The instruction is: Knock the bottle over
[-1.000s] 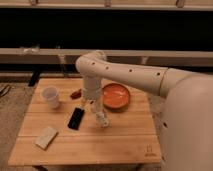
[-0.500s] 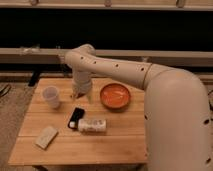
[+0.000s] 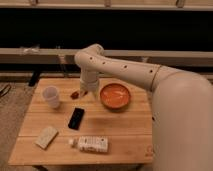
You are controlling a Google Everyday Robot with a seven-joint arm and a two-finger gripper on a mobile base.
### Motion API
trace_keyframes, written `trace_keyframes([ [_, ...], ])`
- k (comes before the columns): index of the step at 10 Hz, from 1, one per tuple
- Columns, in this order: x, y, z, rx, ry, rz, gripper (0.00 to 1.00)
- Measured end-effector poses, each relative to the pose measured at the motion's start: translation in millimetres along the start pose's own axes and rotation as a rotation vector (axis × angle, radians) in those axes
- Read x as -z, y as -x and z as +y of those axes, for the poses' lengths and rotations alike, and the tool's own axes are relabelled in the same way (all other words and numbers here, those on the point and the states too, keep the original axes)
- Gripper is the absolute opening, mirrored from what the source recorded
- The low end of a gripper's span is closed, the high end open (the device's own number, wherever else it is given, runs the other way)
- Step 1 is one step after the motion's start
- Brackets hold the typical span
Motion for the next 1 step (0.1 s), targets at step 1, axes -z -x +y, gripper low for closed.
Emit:
trace_keyframes([
  [1,0.1,-0.5,1.8,-0.003,0.001,0.001,0.63],
])
